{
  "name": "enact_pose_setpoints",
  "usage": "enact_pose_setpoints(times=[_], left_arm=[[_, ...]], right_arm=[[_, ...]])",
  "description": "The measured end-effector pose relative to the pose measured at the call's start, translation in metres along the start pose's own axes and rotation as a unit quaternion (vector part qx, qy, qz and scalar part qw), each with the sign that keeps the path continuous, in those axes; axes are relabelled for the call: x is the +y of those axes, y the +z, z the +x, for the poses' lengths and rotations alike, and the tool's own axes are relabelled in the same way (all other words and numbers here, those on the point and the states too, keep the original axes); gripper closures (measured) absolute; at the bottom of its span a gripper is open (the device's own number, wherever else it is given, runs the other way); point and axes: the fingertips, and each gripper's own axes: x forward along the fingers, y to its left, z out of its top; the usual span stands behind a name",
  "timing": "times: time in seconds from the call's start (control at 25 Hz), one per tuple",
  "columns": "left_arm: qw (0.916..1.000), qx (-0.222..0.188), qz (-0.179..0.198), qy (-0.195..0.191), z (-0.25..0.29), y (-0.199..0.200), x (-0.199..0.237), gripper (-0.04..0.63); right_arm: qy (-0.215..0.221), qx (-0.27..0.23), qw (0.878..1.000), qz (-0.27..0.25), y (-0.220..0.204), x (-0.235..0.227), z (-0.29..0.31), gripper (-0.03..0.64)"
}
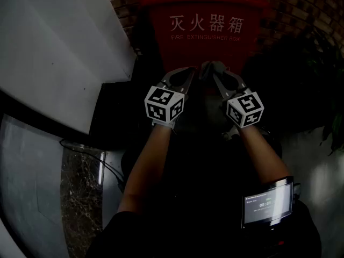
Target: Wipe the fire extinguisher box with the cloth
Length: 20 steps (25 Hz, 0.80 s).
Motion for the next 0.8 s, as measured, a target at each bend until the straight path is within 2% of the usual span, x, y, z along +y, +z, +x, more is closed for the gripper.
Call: enact_pose_setpoints(times=[0.28,0.64,0.72,0.8], left_arm=[[0.9994,-0.015,0.011,0.031,-0.003,0.043,0.018,0.592],[0.9992,-0.001,0.007,0.039,0.005,0.049,0.027,0.592],[0.9992,0.002,0.010,0.039,0.004,0.051,0.029,0.592],[0.9987,0.002,0.020,0.046,0.001,0.060,0.034,0.592]], right_arm=[[-0.012,-0.016,0.999,-0.031,0.045,-0.001,0.007,0.584],[-0.022,-0.007,0.999,-0.028,0.050,-0.010,0.022,0.584],[-0.022,-0.004,0.999,-0.041,0.053,-0.010,0.026,0.584],[-0.021,0.003,0.996,-0.082,0.064,-0.007,0.035,0.584]])
